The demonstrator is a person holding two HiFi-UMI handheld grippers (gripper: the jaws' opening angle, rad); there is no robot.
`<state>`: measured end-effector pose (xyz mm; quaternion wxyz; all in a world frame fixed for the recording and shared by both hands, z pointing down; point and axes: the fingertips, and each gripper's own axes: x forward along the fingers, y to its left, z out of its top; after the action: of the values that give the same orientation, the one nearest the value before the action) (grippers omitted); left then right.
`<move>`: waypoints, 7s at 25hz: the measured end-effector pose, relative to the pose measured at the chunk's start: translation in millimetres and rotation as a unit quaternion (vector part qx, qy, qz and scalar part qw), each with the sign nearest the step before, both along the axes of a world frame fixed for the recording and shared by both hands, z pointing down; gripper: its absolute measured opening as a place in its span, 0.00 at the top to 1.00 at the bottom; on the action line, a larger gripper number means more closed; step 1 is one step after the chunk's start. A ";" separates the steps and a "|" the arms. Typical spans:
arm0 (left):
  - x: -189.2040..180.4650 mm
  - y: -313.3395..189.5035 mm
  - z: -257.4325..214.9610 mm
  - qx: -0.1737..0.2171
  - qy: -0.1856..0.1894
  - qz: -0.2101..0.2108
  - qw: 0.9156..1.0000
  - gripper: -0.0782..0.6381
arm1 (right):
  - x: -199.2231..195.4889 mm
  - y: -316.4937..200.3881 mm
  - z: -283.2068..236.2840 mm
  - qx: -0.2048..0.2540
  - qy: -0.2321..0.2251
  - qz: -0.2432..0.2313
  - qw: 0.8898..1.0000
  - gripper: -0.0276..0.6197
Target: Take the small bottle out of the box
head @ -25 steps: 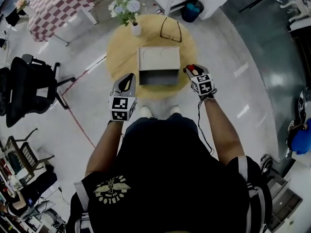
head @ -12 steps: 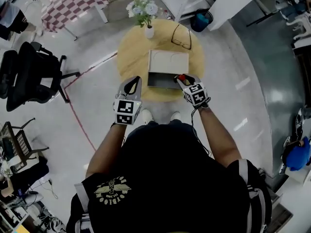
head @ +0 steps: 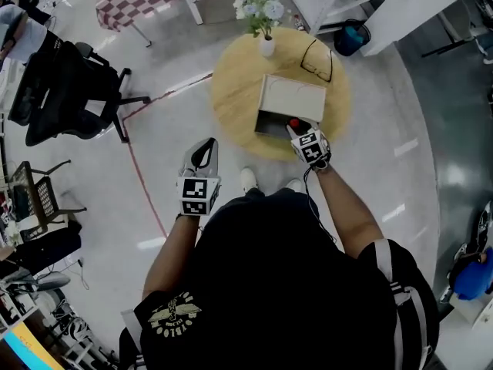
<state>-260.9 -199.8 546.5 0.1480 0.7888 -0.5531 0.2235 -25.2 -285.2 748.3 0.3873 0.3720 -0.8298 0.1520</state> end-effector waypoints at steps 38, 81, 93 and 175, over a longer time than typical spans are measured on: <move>119.9 -77.1 -134.7 0.131 0.055 0.213 0.967 0.89 | 30.1 41.5 -410.5 0.222 -0.180 -0.032 0.958 0.95; 228.1 -64.2 -178.1 0.185 0.016 -0.046 0.982 0.89 | 124.3 7.8 -359.1 0.201 -0.291 -0.061 0.933 0.95; 202.0 -72.1 -172.4 0.180 0.033 0.031 0.983 0.89 | 103.7 8.5 -357.4 0.219 -0.275 0.030 0.936 0.95; 99.8 -37.4 -124.7 0.118 0.116 0.094 0.982 0.89 | 13.7 61.2 -345.1 0.241 -0.185 0.108 0.947 0.95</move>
<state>-161.1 -237.2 421.8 0.0952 0.8700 -0.4777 0.0767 -11.6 -224.0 403.2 0.1070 0.5070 -0.8535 0.0544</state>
